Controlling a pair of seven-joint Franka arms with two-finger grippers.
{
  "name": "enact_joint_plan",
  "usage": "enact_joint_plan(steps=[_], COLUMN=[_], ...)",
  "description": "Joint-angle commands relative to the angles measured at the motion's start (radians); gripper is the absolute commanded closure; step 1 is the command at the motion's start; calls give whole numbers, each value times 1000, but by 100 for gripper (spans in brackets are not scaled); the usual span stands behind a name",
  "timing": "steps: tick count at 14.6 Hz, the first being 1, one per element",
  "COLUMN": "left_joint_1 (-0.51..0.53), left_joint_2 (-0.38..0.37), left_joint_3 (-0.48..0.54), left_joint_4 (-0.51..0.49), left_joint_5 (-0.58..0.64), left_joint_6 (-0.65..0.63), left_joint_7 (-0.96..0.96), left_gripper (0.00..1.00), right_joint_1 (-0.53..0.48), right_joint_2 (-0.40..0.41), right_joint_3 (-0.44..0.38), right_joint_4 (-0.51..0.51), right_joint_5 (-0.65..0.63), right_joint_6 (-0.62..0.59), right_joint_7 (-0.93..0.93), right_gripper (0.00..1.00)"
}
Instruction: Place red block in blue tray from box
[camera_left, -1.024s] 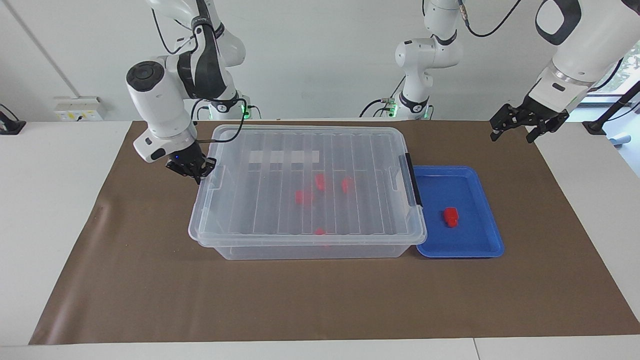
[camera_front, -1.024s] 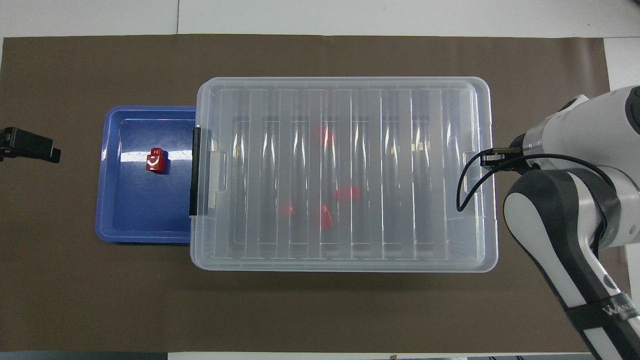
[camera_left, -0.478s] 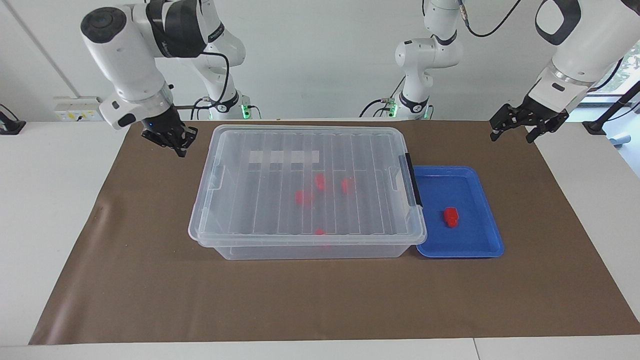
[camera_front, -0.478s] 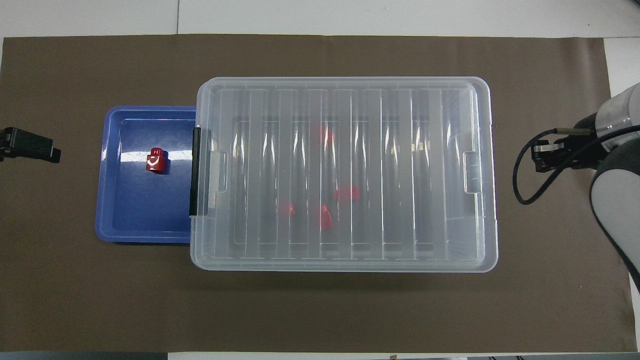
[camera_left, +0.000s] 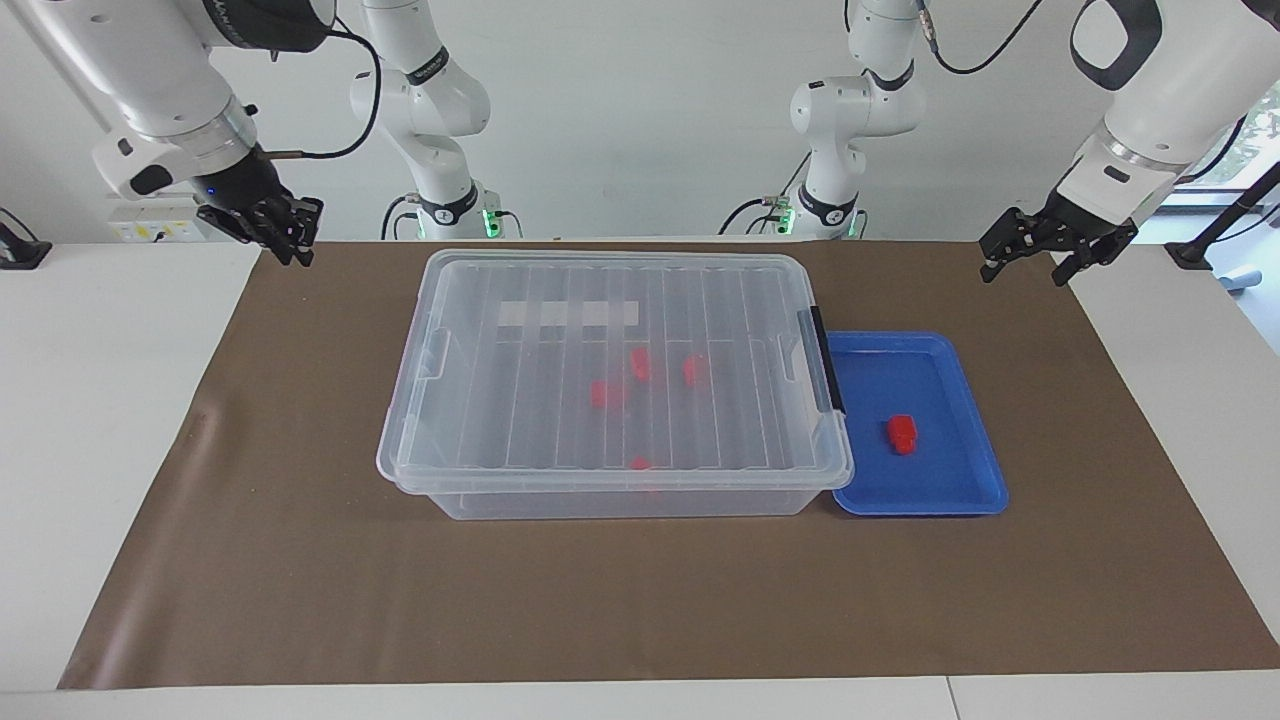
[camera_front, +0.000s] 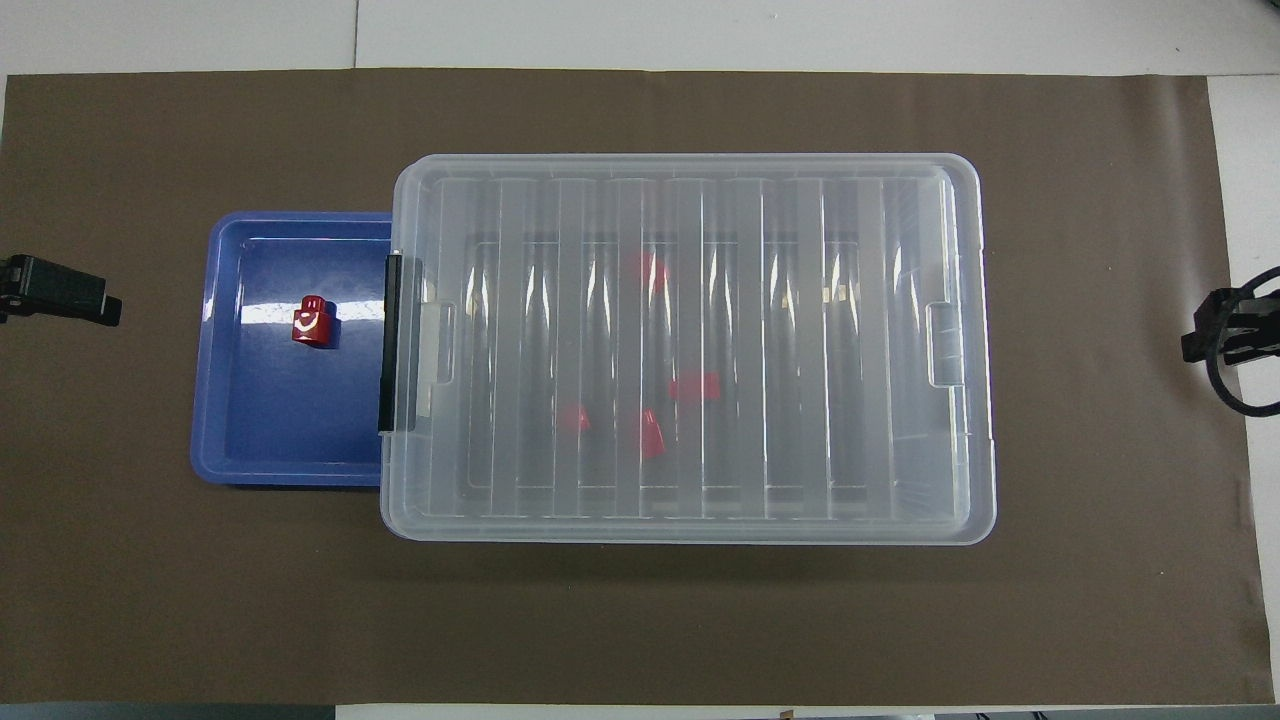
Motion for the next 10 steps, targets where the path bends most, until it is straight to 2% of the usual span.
enact_joint_plan(steps=[1,10], left_joint_1=[1,1], left_joint_2=[-25,-25], left_joint_3=[1,1], left_joint_4=[-27,-27], left_joint_5=[-17,-17], left_joint_6=[-5,-5], left_joint_7=[14,14], left_gripper=[0,0], right_joint_1=[-1,-5], right_joint_2=[-3,-4], right_joint_3=[8,10], right_joint_4=[-14,-27], right_joint_5=[-1,5], right_joint_6=[51,105], right_joint_7=[-14,-12], right_gripper=[0,0])
